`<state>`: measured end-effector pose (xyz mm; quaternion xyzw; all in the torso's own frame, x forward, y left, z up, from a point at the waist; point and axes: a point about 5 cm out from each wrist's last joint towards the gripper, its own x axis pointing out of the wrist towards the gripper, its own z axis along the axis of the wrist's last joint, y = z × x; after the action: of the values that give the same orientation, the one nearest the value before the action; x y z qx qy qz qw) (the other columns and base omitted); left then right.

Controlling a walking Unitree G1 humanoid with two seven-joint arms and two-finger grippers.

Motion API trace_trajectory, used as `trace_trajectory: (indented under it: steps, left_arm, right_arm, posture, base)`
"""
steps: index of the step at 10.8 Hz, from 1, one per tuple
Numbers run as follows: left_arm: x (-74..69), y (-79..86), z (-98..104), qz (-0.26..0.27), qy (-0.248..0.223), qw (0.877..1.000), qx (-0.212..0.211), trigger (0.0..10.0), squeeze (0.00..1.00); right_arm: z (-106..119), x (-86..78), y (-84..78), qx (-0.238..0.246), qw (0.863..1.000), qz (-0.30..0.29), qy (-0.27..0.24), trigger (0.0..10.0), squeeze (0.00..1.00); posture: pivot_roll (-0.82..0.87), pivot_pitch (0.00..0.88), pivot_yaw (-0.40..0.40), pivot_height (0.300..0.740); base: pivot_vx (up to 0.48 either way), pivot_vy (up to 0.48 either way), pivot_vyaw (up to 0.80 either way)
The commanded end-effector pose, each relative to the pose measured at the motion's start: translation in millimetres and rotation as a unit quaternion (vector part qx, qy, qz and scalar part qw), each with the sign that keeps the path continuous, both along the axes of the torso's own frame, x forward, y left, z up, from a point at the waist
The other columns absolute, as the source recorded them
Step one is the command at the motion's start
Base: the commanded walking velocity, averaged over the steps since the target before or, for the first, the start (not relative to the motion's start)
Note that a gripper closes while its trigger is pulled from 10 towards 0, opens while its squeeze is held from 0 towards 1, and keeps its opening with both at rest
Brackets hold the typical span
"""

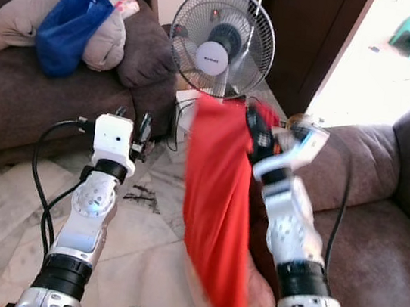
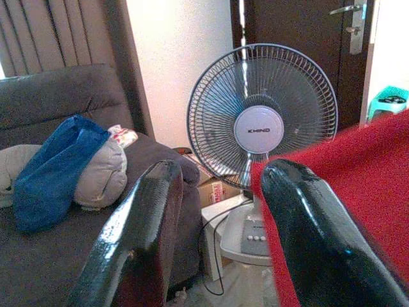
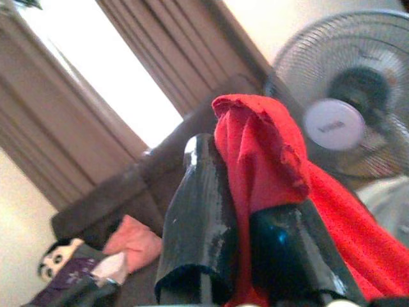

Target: Move the pillow to the sofa from floor

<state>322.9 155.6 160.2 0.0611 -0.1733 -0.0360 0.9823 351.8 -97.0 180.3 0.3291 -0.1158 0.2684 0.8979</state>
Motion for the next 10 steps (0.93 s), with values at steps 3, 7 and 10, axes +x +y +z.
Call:
trace_trajectory:
  steps: [3,7,10]
  left_arm:
    - [0.8,-0.9,5.8,-0.001,-0.009,1.0,0.002,10.0,0.0]
    - [-0.7,-5.2,3.9,-0.011,-0.005,1.0,0.003,10.0,0.0]
    - [-11.6,-3.6,0.3,-0.011,0.005,1.0,-0.008,10.0,0.0]
  right_arm:
    - [21.1,-2.8,-14.3,-0.007,0.998,0.006,-0.058,10.0,0.0]
    - [-31.3,-0.3,-87.2,-0.037,0.973,-0.207,0.095,10.0,0.0]
    - [-40.5,-3.6,-101.4,-0.041,0.959,-0.253,0.123,10.0,0.0]
  posture:
    - [0.14,0.0,-0.047,0.74]
    - [0.14,0.009,-0.043,0.74]
    - [0.15,0.006,-0.043,0.74]
  base:
    - [0.0,0.0,0.0]
    - [0.0,0.0,0.0]
    - [0.0,0.0,0.0]
